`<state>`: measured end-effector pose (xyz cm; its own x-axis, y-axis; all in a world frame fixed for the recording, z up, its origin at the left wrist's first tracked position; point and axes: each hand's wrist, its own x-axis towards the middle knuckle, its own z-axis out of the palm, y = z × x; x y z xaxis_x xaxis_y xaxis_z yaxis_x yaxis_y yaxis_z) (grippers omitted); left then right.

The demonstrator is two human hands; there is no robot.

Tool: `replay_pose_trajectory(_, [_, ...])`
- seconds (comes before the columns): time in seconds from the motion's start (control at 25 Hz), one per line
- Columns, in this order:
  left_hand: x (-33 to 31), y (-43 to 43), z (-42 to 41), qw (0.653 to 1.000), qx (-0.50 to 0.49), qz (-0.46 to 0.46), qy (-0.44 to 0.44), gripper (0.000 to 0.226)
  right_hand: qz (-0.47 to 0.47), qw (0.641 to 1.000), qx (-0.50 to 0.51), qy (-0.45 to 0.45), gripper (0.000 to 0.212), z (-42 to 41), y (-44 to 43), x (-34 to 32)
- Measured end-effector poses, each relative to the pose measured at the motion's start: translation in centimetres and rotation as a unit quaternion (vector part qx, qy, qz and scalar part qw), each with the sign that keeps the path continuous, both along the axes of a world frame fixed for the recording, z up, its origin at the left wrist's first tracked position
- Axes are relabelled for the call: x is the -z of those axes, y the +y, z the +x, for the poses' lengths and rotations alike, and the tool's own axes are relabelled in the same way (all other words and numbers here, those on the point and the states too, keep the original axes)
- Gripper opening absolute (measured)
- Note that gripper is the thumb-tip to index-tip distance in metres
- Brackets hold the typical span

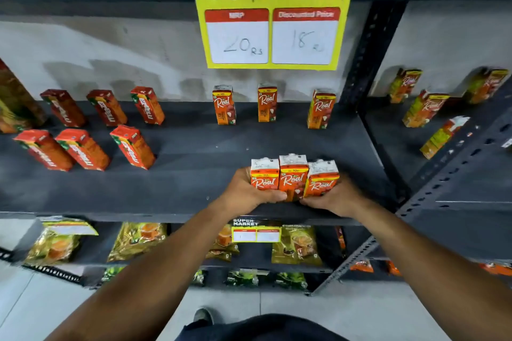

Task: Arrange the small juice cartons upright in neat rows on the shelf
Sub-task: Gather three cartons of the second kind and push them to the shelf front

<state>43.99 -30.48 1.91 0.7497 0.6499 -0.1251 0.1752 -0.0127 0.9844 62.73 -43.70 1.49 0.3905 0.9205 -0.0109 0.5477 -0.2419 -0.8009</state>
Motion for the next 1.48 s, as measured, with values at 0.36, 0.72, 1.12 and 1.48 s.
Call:
replay_pose_trajectory(0.36, [-0.8, -0.5, -0.7, 1.000, 0.001, 0.018, 0.013, 0.041, -0.014, 0.999, -0.015, 0.042, 0.040, 0.0, 0.0, 0.1])
replay_pose_trajectory(0.72, [-2.1, -0.7, -1.4, 0.994, 0.006, -0.031, -0.100, 0.055, -0.040, 0.997, -0.004, 0.069, 0.054, -0.3, -0.6, -0.2])
replay_pose_trajectory(1.12, [-2.2, -0.8, -1.2, 0.995, 0.011, -0.050, -0.083, 0.049, -0.055, 0.995, 0.014, 0.081, 0.047, -0.7, -0.4, -0.6])
replay_pose_trajectory(1.48, [-2.7, -0.8, -1.1, 0.999, 0.012, -0.026, -0.021, 0.046, -0.028, 0.997, 0.011, 0.066, 0.049, -1.0, -0.6, -0.4])
